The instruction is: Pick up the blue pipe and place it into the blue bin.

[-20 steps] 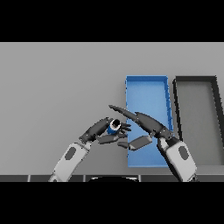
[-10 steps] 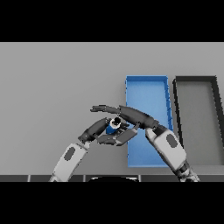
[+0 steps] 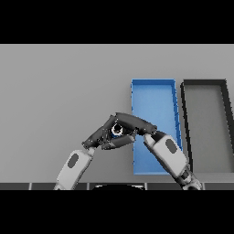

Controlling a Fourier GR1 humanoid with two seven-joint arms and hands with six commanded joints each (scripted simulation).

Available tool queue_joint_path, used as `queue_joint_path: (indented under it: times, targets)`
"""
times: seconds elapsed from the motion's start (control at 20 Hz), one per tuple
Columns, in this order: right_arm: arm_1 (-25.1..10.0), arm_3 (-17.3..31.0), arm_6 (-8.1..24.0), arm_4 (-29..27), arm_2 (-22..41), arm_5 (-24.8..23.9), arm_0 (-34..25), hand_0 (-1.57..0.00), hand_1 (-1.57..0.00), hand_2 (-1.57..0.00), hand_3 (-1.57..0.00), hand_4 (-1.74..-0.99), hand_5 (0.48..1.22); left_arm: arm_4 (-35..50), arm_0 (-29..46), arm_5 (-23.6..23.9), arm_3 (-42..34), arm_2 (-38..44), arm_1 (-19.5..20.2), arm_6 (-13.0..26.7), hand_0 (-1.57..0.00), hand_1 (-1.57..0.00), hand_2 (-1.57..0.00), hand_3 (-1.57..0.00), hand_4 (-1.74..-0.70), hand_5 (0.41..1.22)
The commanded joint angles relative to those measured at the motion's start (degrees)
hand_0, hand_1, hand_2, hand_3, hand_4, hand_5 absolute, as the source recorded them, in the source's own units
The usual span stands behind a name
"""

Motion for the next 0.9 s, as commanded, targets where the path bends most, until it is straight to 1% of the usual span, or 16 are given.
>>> queue_joint_path:
  times: [0.0, 0.1, 0.15, 0.2, 0.3, 0.4, 0.45, 0.5, 0.55, 0.6, 0.65, 0.7, 0.75, 0.85]
  targets:
    - [-0.81, -0.43, -0.28, 0.84, 0.02, 0.14, 0.3, -1.43, -1.43, -1.43, -1.3, -1.665, 0.987, 0.28, -0.06, -0.58, 0.08, 0.52, 0.08, 0.41, -1.57, -1.57, -1.57, -1.46, -1.71, 1.221]
    - [-0.46, -1.13, -2.58, 2.43, 1.25, -0.56, 0.92, -1.48, -1.48, -1.48, -1.4, -1.692, 1.071, -0.23, -0.16, -1.07, -0.16, 0.79, -0.32, 0.72, -1.57, -1.57, -1.57, -1.44, -1.72, 1.221]
    - [-0.88, -0.88, -2.9, 2.42, 1.05, -0.48, 0.66, -1.5, -1.5, -1.5, -1.43, -1.702, 1.101, -0.74, -0.24, -0.94, 0.05, 0.68, -0.77, 0.62, -1.57, -1.57, -1.57, -1.44, -1.73, 1.221]
    - [-0.76, -0.61, -2.28, 1.93, 0.59, -0.61, -0.36, -1.51, -1.51, -1.51, -1.46, -1.71, 1.125, -0.97, -0.57, -0.35, -0.18, 0.74, -1.19, 0.78, -1.57, -1.57, -1.57, -1.43, -1.73, 1.221]
    - [0.38, -0.9, -0.82, 1.65, 0.48, -1.11, 0.17, -1.53, -1.53, -1.53, -1.5, -1.721, 1.16, -1.2, -0.03, -0.38, -0.41, 0.73, -0.49, -0.34, -1.57, -1.57, -1.57, -1.43, -1.73, 1.221]
    - [1.27, -1.53, -2.67, 2.84, 0.55, -2.16, 1.19, -1.55, -1.55, -1.55, -1.53, -1.728, 1.182, -1.83, 0.43, 0.17, -1.6, 0.78, -0.06, -0.41, -1.57, -1.57, -1.57, -1.42, -1.73, 1.221]
    - [1.45, -1.92, -3.45, 3.65, 0.73, -2.5, 1.64, -1.55, -1.55, -1.55, -1.54, -1.731, 1.19, -3.34, 0.26, 1.06, -1.7, 0.85, 0.37, -1.62, -1.57, -1.57, -1.57, -1.45, -1.72, 1.221]
    - [1.32, -2.16, -4.33, 4.27, 0.66, -2.77, 1.78, -1.56, -1.56, -1.56, -1.54, -1.733, 1.196, -4.84, 0.67, 1.58, -2.24, 0.46, 0.62, -2.03, -1.46, -1.34, -1.29, -1.17, -1.6, 1.221]
    - [1.74, -1.84, -3.8, 4.82, 0.83, -3.33, 1.3, -1.56, -1.56, -1.56, -1.55, -1.734, 1.201, -4.24, 0.38, -0.13, -2.23, 0.95, 1.39, -1.5, -1.17, -1.07, -1.03, -0.93, -1.47, 1.221]
    - [1.65, -2.66, -2.04, 4.02, 0.82, -3.63, 1.5, -1.56, -1.56, -1.56, -1.55, -1.736, 1.205, -4.27, -0.66, -1.83, -0.94, 1.3, 1.64, -2.65, -0.94, -0.86, -0.83, -0.75, -1.37, 1.221]
    - [1.94, -2.41, -0.53, 3.71, 0.86, -3.82, 1.45, -1.56, -1.56, -1.56, -1.56, -1.737, 1.208, -5.38, -0.25, -2.8, -0.76, 0.8, 1.87, -3.16, -0.75, -0.69, -0.66, -0.6, -1.28, 1.221]
    - [1.93, -2.42, 0.7, 3.33, 0.63, -3.54, 1.24, -1.56, -1.56, -1.56, -1.56, -1.738, 1.211, -5.81, 0.14, -3.85, -0.74, 0.79, 2.2, -3.66, -0.6, -0.55, -0.53, -0.48, -1.21, 1.221]
    - [2.56, -2.67, 1.92, 4.12, 0.71, -3.83, 1.4, -1.57, -1.57, -1.57, -1.56, -1.738, 1.213, -6.78, -0.07, -4.16, -0.77, 1.0, 2.45, -3.04, -0.48, -0.44, -0.42, -0.38, -1.14, 1.132]
    - [2.82, -2.84, 1.32, 5.29, 0.28, -3.09, 1.79, -1.57, -1.57, -1.57, -1.56, -1.739, 1.216, -6.56, -0.43, -3.81, -0.89, 1.55, 2.09, 0.52, -0.31, -0.28, -0.27, -0.24, -1.05, 0.938]
